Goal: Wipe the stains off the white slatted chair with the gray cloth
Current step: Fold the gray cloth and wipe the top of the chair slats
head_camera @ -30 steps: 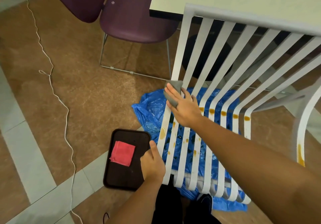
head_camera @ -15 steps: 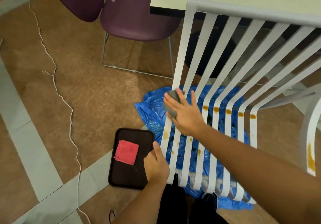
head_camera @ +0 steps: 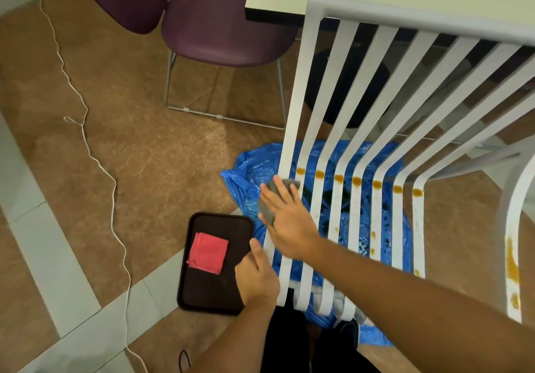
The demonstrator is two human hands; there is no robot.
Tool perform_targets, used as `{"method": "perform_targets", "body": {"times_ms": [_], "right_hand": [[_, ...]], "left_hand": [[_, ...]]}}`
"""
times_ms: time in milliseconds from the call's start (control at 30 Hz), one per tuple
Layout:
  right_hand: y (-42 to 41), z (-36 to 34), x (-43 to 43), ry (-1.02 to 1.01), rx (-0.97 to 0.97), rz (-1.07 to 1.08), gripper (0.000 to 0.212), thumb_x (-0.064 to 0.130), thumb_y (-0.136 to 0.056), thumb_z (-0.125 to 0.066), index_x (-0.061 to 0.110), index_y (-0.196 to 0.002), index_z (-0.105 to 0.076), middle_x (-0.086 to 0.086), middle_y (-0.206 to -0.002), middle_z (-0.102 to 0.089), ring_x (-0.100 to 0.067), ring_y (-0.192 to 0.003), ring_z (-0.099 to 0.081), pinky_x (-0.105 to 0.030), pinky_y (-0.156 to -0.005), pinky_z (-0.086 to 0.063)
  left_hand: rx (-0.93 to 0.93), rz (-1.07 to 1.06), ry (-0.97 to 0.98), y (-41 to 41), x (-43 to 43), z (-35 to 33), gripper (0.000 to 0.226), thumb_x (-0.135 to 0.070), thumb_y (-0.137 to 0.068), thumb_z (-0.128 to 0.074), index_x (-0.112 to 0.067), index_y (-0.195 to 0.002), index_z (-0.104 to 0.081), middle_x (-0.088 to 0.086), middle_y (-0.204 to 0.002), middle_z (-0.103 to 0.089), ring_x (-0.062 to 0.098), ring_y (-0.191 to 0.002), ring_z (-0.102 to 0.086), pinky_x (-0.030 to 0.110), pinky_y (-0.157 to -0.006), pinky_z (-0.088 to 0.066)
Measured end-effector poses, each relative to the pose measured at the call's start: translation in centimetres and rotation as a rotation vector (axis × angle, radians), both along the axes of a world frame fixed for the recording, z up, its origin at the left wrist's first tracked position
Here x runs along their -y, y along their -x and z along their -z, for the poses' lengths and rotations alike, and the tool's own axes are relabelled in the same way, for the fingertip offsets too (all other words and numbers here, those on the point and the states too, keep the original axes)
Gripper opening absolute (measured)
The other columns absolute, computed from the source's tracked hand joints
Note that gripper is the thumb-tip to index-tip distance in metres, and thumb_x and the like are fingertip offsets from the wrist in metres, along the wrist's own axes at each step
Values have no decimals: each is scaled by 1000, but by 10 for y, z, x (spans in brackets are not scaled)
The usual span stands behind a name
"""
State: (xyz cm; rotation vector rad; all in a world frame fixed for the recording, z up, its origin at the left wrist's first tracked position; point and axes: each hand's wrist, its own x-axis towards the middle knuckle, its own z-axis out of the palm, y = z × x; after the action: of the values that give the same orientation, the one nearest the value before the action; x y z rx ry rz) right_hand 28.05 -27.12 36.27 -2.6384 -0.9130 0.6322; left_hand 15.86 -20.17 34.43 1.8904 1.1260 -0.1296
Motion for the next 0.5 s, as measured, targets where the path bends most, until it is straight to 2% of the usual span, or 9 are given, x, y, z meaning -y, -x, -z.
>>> {"method": "perform_targets", "body": {"times_ms": [67,133,233,300,400,500], "right_hand": [[26,1,0,4,-3,-63,67,45,-101,-16,8,-156,-29,-1,-166,-18,-22,-153,17,-42,-123,13],[29,0,6,18,40,-210,65,43,-101,-22,5,-151,-39,-5,-163,-28,-24,-154,5,-42,-123,8],[-9,-5,13,94,61,-369,72,52,-101,-11,10,-152,-38,-5,-161,-33,-22,-154,-7,-43,-125,3],[-49,-10,8,154,128,-339,75,58,-102,-8,11,-154,-35,-5,-161,-32,-20,-154,-10,-44,-125,4],[-103,-15,-5,278,284,-268,75,56,-104,-8,6,-150,-40,-8,-158,-38,-25,-152,-17,-44,-125,7],[-115,-13,-15,322,324,-216,76,52,-104,-6,5,-145,-50,-9,-151,-47,-29,-149,-23,-46,-124,10]], "left_hand": [[29,-20,2,1,0,3,83,-78,-90,-11,-21,-58,-62,1,-57,-64,21,-57,-64,48,-58,-55],[51,-34,-1,0,0,2,84,-79,-90,-11,-20,-69,-69,1,-63,-68,19,-61,-66,47,-60,-56],[47,-59,-7,0,2,-3,77,-73,-92,-16,-18,-58,-56,2,-54,-59,24,-53,-60,51,-55,-52],[30,-56,-10,-1,3,-7,74,-70,-94,-18,-15,-53,-47,4,-50,-54,26,-49,-57,52,-52,-50],[33,-67,-3,-3,4,-12,71,-64,-99,-21,-15,-53,-43,2,-48,-49,23,-47,-53,53,-50,-48],[59,-87,-24,-1,5,-12,71,-65,-98,-22,-13,-57,-47,5,-52,-53,25,-50,-57,53,-51,-50]]}}
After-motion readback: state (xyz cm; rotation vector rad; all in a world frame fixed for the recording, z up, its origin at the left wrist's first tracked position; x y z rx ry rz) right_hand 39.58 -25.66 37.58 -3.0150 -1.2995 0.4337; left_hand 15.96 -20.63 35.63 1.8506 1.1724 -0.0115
